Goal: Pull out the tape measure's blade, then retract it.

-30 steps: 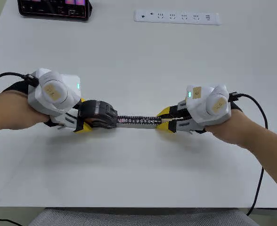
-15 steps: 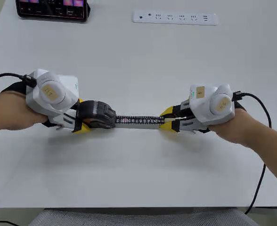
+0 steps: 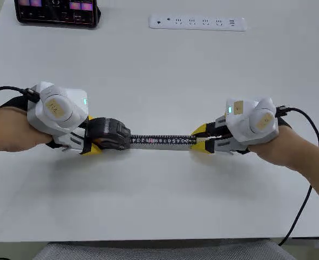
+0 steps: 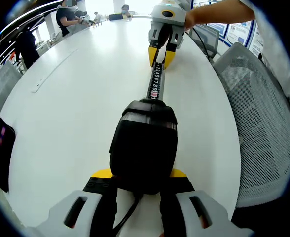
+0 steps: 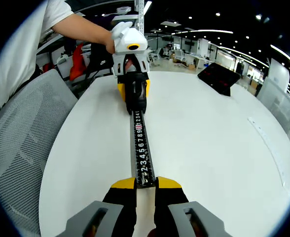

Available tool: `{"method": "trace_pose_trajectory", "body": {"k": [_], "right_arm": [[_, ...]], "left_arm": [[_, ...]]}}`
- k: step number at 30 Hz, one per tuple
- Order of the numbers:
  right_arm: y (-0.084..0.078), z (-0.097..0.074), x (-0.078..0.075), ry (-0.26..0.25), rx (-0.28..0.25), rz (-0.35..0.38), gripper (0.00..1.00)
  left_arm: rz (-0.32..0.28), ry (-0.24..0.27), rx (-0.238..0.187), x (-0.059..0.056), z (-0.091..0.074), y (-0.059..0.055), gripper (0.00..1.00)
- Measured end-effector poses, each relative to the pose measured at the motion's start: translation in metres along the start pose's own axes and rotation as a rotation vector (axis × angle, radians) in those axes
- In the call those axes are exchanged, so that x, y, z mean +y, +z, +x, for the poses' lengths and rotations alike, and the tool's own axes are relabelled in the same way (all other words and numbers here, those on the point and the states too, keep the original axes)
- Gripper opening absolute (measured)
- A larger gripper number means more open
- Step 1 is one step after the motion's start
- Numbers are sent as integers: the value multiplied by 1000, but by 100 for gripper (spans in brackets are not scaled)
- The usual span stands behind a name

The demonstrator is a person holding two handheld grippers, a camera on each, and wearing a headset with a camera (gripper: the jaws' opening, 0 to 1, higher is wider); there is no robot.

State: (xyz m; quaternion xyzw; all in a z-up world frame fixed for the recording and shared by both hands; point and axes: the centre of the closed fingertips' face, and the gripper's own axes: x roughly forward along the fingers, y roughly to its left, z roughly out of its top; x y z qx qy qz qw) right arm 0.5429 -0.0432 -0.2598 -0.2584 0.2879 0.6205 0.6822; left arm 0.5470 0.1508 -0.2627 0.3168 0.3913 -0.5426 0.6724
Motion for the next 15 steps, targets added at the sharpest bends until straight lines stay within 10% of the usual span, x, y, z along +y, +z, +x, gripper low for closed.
{"method": "trace_pose_trajectory", "body": {"k": [15], "right_arm": [[-16, -17, 0, -8, 43, 5, 9]], "left_arm": [[2, 3, 4, -1, 0, 0, 28]]}}
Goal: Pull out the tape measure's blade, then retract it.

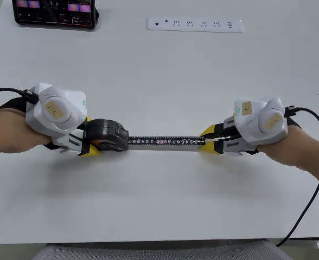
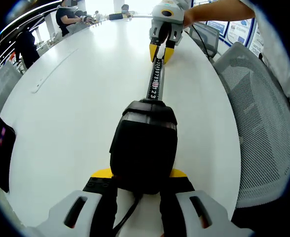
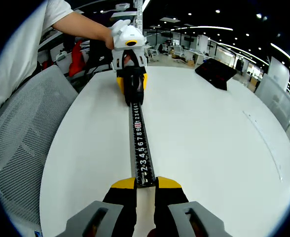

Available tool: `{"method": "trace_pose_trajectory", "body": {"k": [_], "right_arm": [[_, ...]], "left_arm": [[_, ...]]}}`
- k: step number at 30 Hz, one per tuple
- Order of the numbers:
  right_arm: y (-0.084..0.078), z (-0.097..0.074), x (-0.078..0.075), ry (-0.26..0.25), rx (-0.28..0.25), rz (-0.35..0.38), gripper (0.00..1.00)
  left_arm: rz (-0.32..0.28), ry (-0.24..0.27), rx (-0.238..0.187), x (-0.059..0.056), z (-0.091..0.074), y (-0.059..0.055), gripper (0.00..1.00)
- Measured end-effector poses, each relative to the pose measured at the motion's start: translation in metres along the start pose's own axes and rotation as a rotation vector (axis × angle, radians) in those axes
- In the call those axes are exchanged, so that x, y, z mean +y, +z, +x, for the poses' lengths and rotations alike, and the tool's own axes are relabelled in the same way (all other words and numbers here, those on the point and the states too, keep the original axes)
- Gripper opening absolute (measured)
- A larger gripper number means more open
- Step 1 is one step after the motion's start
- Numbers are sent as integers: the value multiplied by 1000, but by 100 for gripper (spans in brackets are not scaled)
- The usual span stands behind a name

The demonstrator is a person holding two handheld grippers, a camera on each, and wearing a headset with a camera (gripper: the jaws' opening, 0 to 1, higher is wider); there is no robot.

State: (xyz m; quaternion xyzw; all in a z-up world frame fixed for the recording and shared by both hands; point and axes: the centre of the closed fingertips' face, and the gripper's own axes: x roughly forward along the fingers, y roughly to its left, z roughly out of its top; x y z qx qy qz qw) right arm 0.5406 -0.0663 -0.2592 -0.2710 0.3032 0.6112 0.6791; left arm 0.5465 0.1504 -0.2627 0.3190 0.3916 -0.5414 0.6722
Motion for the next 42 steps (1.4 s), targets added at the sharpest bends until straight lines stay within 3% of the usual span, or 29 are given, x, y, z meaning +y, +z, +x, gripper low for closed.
{"method": "trace_pose_trajectory", "body": {"k": [42], "right_arm": [[-51, -39, -11, -16, 121, 14, 9]], "left_arm": [[1, -2, 3, 1, 1, 1, 28]]}}
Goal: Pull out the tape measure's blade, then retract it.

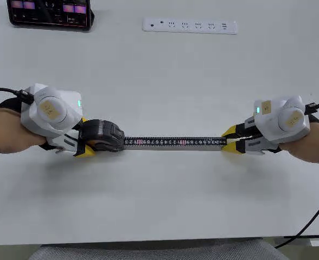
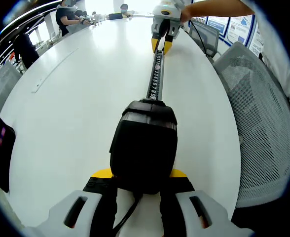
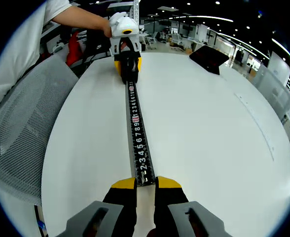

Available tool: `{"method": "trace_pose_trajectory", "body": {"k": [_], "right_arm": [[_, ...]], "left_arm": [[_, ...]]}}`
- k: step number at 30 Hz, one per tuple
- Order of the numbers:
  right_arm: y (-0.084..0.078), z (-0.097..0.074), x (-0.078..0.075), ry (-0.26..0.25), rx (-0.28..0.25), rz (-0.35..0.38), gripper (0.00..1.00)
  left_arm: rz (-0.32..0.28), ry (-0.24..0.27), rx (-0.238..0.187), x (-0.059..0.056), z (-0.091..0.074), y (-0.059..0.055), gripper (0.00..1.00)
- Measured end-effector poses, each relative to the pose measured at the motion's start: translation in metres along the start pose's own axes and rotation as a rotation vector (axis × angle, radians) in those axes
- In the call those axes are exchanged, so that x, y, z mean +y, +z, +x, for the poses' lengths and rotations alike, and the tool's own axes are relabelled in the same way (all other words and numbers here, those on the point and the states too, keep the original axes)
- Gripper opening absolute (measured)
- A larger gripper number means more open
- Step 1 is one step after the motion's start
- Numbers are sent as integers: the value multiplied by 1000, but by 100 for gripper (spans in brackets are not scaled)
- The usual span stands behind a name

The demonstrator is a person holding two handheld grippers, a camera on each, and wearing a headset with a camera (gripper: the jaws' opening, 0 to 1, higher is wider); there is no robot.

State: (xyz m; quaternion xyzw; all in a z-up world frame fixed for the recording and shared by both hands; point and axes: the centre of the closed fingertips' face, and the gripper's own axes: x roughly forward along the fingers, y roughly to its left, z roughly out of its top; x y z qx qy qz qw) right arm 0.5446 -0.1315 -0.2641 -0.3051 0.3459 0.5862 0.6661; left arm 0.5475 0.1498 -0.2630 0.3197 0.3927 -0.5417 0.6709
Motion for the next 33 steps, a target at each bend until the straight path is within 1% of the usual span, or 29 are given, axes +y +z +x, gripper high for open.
{"method": "trace_pose_trajectory", "body": {"k": [5, 15, 29, 33], "right_arm": [[-6, -4, 0, -3, 11, 8, 9], [-4, -3, 0, 0, 28, 13, 10], [-4, -3, 0, -3, 57, 5, 11], [-5, -3, 0, -7, 59, 23, 12]], "left_arm": [[0, 0, 0, 0, 0, 0, 28], [-1, 10, 9, 0, 0, 0, 28], [6, 27, -2, 0, -1, 2, 29], [10, 34, -6, 0, -1, 3, 29]]}}
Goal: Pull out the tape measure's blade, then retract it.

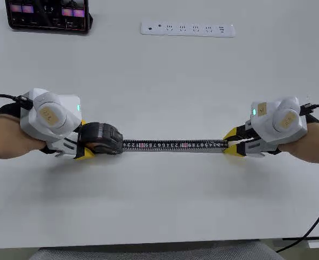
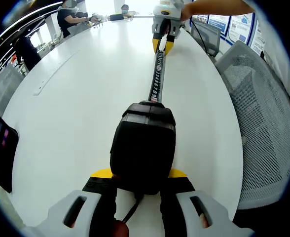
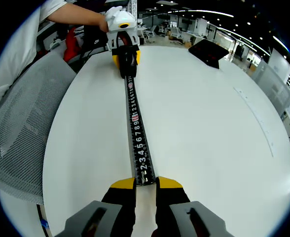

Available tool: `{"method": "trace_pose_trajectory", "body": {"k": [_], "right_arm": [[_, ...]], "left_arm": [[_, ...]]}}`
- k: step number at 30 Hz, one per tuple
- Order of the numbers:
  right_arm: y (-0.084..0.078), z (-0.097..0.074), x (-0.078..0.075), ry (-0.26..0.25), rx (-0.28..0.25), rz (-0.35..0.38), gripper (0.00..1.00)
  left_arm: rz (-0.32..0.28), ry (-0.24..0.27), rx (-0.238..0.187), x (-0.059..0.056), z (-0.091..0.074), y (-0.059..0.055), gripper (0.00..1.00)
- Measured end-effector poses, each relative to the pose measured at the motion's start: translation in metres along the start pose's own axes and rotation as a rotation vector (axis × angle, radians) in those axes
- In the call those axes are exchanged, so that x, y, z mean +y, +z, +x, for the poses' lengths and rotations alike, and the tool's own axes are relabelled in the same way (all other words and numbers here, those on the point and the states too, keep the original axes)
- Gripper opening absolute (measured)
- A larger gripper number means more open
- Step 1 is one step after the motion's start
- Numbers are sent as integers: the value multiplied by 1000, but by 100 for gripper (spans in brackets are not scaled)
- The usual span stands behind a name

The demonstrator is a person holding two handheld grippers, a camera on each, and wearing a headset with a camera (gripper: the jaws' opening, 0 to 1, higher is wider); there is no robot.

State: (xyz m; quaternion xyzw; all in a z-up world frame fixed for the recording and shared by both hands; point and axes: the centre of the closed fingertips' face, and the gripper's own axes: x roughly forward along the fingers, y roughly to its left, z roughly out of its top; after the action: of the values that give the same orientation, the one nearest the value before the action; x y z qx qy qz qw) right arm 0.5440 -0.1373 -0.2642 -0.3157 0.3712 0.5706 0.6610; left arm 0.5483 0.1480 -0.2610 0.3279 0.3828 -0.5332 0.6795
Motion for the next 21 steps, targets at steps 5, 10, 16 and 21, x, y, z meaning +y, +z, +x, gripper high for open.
{"method": "trace_pose_trajectory", "body": {"k": [5, 10, 16, 21], "right_arm": [[-1, 0, 0, -1, 9, -4, 12], [0, 0, 0, -2, 11, -6, 12], [5, 0, 0, 3, -15, 28, 13], [6, 0, 3, 9, -21, 37, 18]], "left_arm": [[-19, -6, -10, -2, -1, 1, 30], [-21, -6, -11, -1, -1, 1, 30], [-24, -2, -24, 0, -3, 3, 30], [-38, 3, -36, 2, -5, 5, 36]]}}
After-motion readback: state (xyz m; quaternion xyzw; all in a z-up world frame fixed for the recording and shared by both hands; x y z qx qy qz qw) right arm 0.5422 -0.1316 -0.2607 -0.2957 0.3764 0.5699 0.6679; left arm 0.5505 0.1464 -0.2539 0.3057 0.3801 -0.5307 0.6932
